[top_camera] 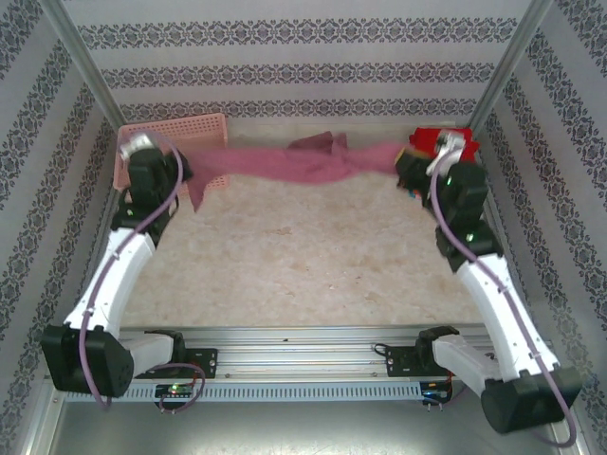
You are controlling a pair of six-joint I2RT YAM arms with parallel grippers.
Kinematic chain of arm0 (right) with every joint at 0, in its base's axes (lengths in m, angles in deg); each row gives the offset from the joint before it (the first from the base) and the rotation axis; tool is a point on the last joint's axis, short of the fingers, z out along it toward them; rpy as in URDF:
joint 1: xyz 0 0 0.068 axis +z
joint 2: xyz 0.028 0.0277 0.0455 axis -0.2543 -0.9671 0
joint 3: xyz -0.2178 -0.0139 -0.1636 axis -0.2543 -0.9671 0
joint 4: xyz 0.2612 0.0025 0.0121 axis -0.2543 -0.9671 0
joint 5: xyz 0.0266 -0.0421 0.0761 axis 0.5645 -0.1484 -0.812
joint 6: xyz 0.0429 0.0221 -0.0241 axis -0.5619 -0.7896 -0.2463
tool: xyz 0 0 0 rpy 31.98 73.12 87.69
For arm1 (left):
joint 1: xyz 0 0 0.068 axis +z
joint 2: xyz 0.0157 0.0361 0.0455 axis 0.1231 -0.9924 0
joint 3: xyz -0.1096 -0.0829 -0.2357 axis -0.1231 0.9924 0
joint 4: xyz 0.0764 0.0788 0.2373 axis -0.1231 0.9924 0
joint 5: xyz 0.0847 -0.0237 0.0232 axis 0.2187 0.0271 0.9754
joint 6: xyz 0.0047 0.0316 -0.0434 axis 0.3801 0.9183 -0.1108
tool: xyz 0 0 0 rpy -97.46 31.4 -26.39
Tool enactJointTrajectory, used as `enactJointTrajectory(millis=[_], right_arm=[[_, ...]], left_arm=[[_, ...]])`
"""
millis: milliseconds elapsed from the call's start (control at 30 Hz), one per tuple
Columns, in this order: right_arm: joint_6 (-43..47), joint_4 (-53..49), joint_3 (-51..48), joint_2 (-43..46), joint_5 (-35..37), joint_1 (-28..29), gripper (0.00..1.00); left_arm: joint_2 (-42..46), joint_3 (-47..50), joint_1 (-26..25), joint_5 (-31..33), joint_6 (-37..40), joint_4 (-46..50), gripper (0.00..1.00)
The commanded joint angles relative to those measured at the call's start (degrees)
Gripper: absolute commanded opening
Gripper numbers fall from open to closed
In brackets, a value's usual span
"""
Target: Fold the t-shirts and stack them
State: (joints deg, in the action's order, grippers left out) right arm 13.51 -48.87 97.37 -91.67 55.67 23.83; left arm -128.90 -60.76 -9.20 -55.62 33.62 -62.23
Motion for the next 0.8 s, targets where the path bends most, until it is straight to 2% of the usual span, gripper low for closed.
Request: enactJointTrajectory(millis=[0, 33, 67, 133, 300, 400, 567, 767], right_arm=[[-6.6, -1.3, -13.7, 4.7, -1.6, 1.1, 0.5], [-7.3, -2.3, -17.2, 6.3, -1.3, 1.1, 0.61], [-7.5, -3.4, -19.1, 7.3, -1.0, 1.3, 0.67], [-6.1, -5.1, -21.3, 8.3, -0.4, 1.4, 0.76], [0.3, -5.3, -18.5, 1.4, 4.1, 4.1, 0.81], [4.2, -3.5, -14.0, -6.9, 6.3, 7.8, 0.81], [10.7, -2.5, -2.3, -22.2, 8.8, 15.8, 0.81], [16.8, -4.1, 14.9, -42.2, 7.8, 23.1, 0.76]], left_arm=[[4.6, 11.1, 0.1, -3.8, -6.6, -0.3, 0.6], [5.6, 14.1, 0.1, -3.9, -6.8, 0.7, 0.74], [6.3, 15.9, 0.1, -3.8, -6.7, 1.8, 0.84], [6.9, 18.4, 0.1, -2.5, -5.8, 3.7, 0.99], [3.5, 17.2, -0.7, -0.4, -4.9, 2.7, 1.0], [-1.8, 12.8, -4.0, 1.2, -4.0, 2.0, 1.0], [-9.4, 8.4, -7.8, 1.5, -4.9, 1.5, 1.0], [-10.1, 10.4, -7.9, 2.6, -5.9, 2.2, 1.0]])
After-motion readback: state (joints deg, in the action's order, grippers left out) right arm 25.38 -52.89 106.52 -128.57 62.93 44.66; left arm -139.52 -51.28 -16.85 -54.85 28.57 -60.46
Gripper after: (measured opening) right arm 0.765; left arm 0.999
